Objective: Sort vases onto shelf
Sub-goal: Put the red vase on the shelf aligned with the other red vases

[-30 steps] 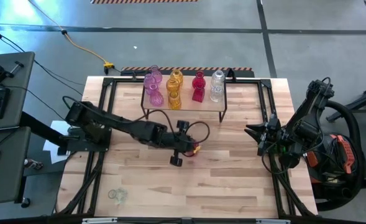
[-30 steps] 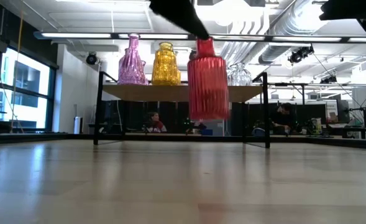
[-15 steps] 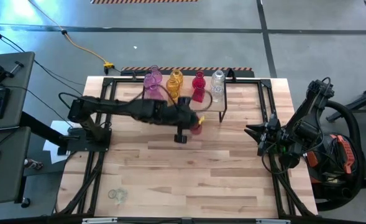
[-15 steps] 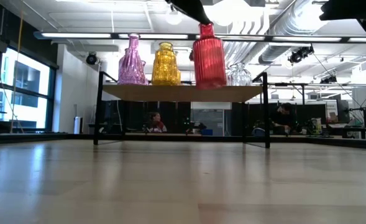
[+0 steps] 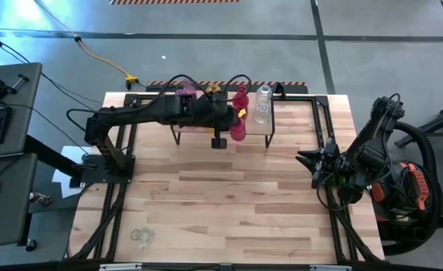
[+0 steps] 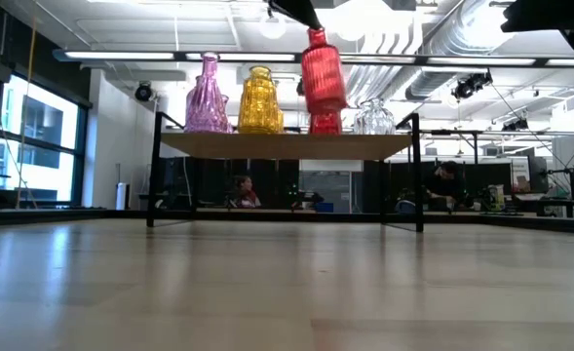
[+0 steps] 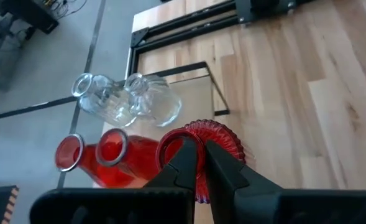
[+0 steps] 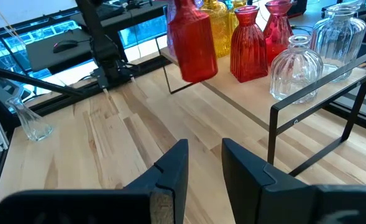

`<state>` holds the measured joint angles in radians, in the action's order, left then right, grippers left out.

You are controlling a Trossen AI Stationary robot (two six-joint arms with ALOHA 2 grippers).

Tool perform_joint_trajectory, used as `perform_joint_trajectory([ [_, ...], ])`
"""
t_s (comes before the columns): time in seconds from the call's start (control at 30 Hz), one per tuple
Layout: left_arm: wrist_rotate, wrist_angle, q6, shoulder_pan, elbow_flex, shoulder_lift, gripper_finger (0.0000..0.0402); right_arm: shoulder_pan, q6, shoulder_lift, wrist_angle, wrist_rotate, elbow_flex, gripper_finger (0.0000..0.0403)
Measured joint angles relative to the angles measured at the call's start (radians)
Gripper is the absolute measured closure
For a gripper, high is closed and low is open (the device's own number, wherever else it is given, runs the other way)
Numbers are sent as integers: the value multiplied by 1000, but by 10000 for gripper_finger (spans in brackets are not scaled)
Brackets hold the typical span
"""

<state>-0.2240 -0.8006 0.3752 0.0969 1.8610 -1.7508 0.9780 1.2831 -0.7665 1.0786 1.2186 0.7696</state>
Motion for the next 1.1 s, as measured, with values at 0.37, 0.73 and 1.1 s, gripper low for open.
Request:
perform_joint_trajectory([
  [0.37,3,13,22,50,0,-41,395,0,-5,0,0,-1,0,322],
  [0.73,1,34,21,70,0,-49,395,0,-8,0,0,-4,0,322],
  [1.1,-1,42,22,80,0,-76,395,0,-8,0,0,-22,0,322],
])
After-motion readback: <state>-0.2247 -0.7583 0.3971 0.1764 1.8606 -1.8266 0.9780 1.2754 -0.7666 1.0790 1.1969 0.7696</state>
